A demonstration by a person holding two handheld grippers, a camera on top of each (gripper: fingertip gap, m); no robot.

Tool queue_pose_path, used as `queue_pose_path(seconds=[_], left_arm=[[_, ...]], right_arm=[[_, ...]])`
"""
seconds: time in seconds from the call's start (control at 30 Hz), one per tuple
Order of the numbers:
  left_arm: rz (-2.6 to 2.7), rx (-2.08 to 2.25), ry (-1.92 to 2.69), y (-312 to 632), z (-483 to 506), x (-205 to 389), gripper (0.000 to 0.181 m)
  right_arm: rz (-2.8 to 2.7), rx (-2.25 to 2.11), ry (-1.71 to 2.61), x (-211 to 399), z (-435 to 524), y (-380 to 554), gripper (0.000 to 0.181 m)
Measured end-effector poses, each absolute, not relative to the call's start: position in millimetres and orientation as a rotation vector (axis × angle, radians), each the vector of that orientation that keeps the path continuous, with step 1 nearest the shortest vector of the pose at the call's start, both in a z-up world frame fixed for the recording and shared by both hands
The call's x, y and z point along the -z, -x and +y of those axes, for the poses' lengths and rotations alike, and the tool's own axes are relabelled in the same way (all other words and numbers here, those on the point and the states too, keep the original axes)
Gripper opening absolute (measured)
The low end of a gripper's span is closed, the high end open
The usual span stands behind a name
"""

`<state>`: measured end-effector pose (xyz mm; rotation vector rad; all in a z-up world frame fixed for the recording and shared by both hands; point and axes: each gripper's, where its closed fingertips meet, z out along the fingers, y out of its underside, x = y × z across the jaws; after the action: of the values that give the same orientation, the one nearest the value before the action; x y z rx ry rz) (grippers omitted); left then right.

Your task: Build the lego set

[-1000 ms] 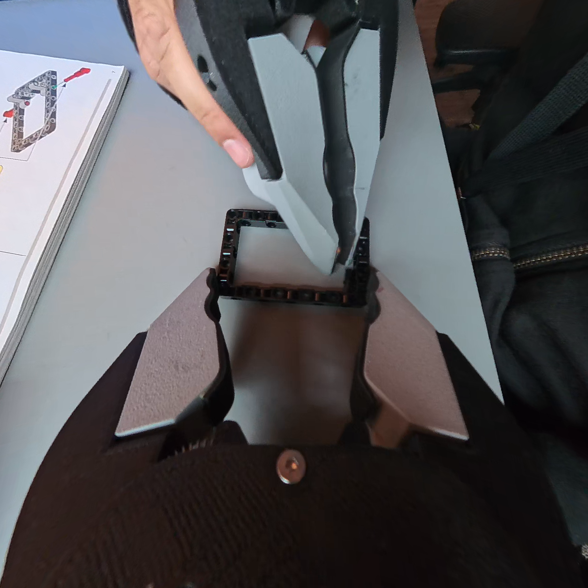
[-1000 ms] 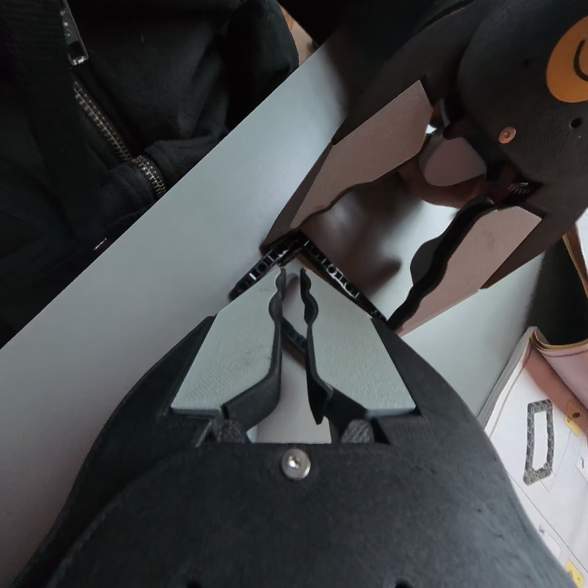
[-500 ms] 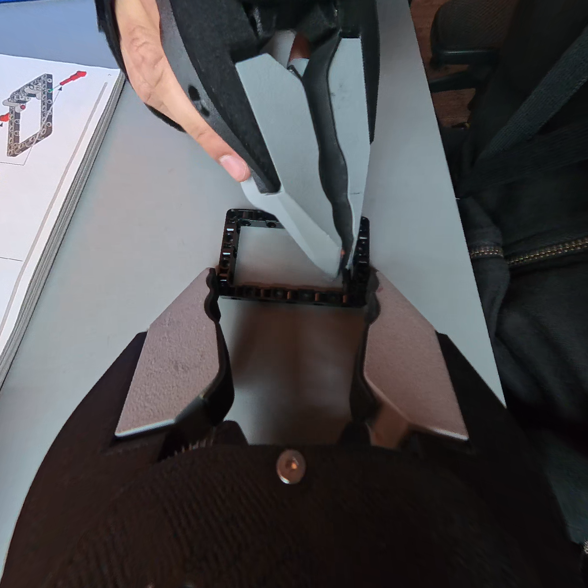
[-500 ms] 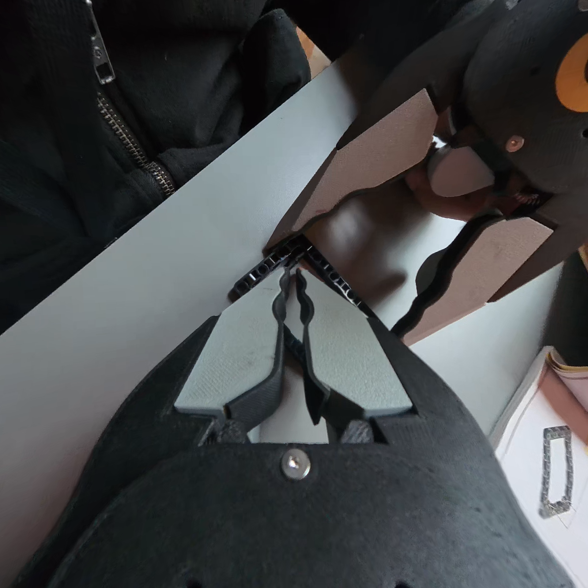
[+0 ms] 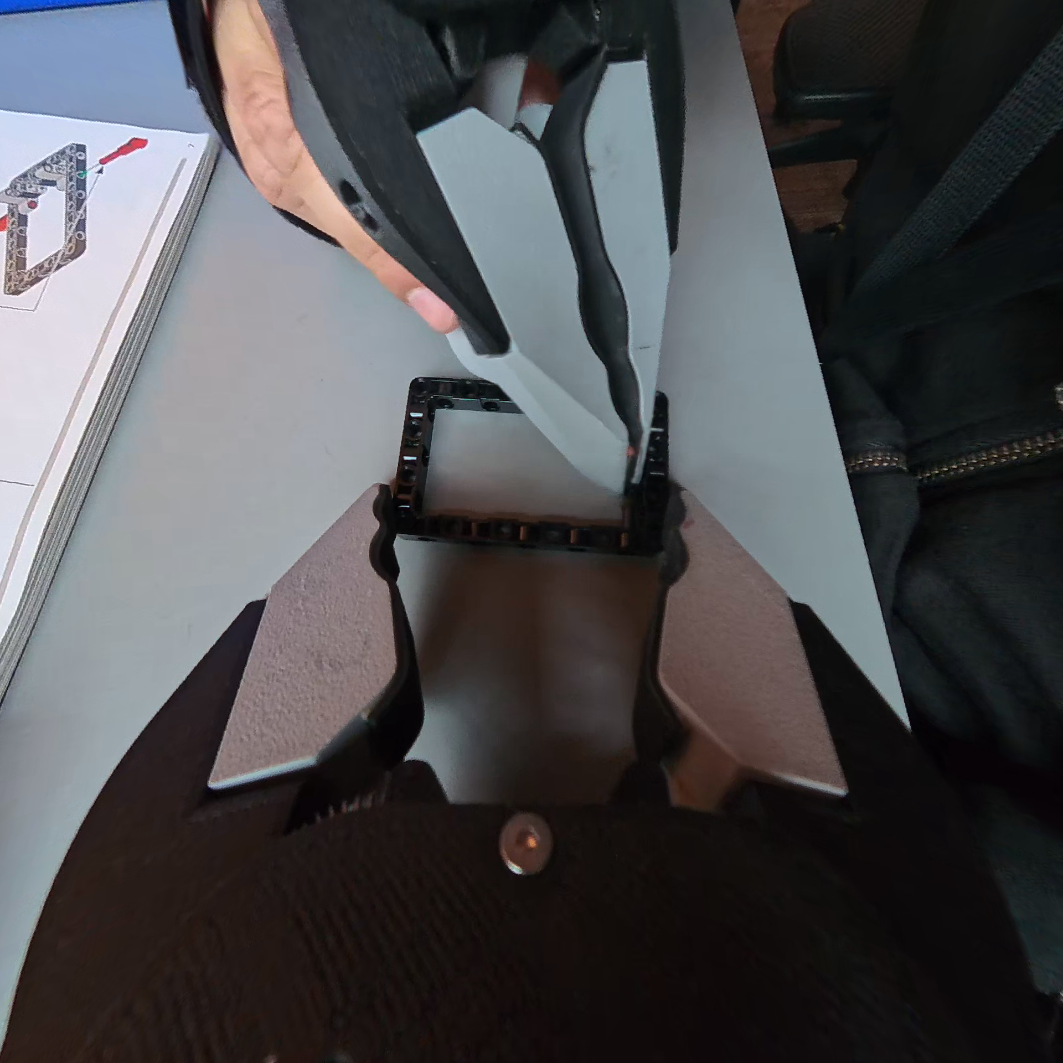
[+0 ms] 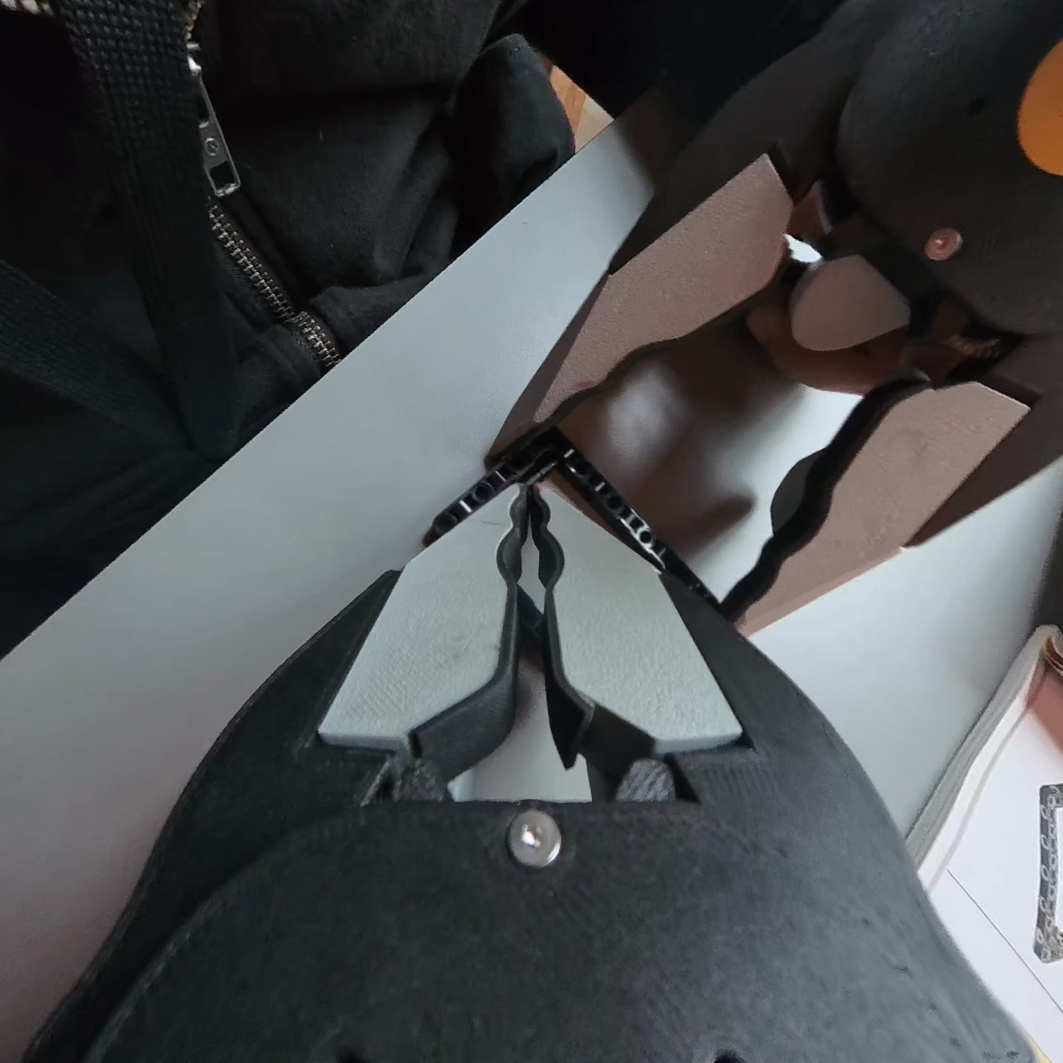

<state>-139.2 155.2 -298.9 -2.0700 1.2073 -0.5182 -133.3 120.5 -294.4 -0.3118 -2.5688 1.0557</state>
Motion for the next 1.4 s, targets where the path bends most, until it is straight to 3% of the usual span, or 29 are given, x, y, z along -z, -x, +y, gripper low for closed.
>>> queue_pose_path(seconds=[0.73,1.1,1.2,1.33,1.4], left_arm=[[1.211,0.510,2.063,136,157,299,0.093],[1.209,0.515,2.067,136,157,299,0.093],[1.207,0.514,2.068,136,157,299,0.093],[1.175,0.501,2.085,139,161,299,0.093],[1.170,0.494,2.086,139,161,299,0.093]], right_arm=[[-2.486,-1.037,0.349,290,118,141,0.000],[-2.526,-1.313,0.493,273,131,128,0.000],[-2.570,-1.274,0.760,283,135,140,0.002],[-2.542,-1.316,1.214,288,127,142,0.021],[-2.462,-1.264,1.332,288,132,142,0.017]])
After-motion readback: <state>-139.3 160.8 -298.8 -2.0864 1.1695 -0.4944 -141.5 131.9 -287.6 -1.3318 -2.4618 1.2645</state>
